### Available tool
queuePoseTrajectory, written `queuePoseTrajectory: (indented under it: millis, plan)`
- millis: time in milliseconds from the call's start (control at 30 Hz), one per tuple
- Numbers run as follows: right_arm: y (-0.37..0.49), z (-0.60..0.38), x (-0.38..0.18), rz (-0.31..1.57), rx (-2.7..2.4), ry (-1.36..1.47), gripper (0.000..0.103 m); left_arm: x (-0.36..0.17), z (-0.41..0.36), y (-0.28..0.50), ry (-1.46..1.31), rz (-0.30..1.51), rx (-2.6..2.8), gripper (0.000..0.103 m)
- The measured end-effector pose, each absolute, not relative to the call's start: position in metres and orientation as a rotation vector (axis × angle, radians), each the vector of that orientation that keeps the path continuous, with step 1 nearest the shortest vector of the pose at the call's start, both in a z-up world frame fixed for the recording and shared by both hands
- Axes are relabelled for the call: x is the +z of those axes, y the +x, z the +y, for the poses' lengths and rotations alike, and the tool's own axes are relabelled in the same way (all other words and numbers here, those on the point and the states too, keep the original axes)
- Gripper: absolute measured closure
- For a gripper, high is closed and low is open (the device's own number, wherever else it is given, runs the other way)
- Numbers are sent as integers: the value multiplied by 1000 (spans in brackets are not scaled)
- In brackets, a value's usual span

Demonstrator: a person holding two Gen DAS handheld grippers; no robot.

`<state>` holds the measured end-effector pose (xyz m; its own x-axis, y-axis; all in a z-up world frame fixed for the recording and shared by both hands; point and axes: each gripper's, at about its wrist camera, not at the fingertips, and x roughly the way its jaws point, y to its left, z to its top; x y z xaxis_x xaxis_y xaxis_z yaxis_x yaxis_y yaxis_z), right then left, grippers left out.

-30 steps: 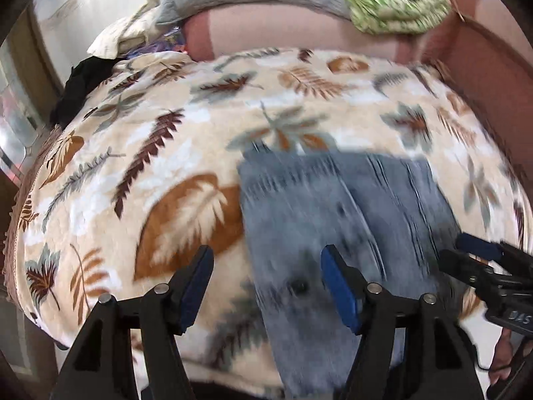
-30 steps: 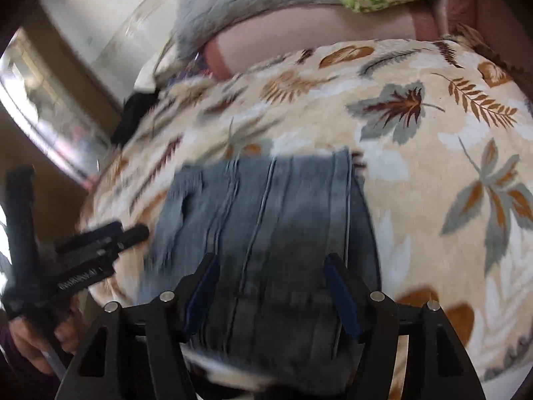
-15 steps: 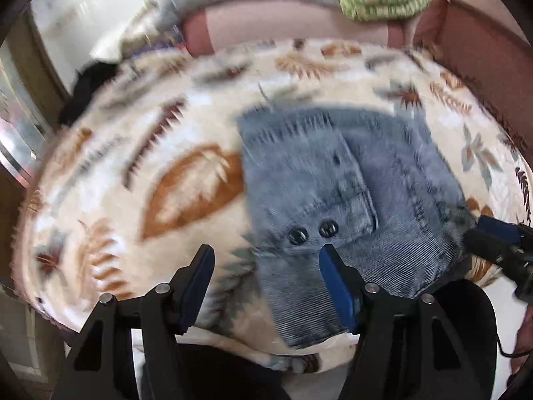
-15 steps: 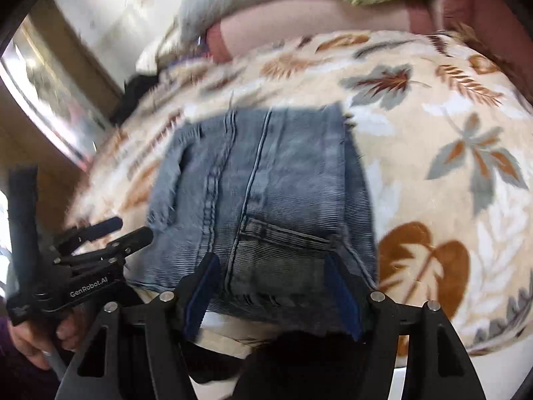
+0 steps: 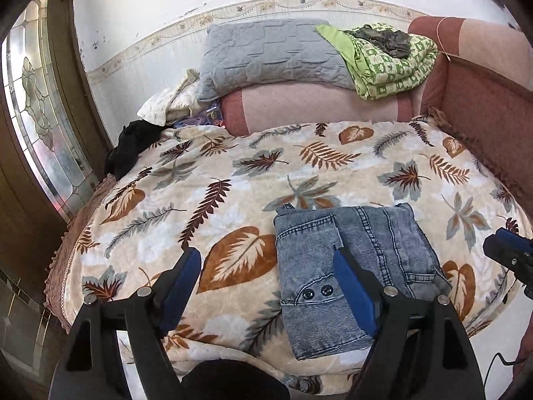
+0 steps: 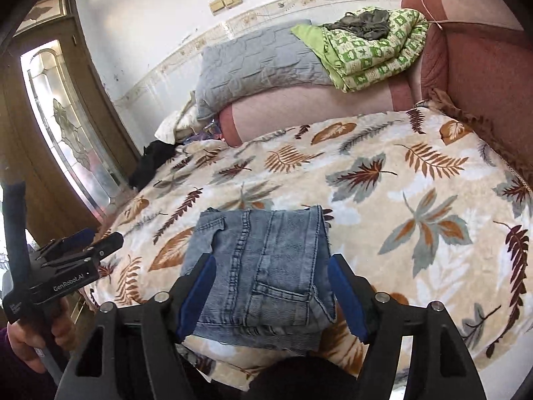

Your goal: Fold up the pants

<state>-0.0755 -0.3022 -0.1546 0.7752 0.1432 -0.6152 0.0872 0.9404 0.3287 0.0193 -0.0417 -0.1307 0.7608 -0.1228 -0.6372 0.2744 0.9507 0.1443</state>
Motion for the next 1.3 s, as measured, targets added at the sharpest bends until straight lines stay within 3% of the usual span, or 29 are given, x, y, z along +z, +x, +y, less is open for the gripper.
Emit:
queuePoseTrajectory:
  millis: [1300]
  plan:
    - [-69, -296, -167, 714, 43, 379, 30, -146, -45, 24, 274, 709, -200, 21]
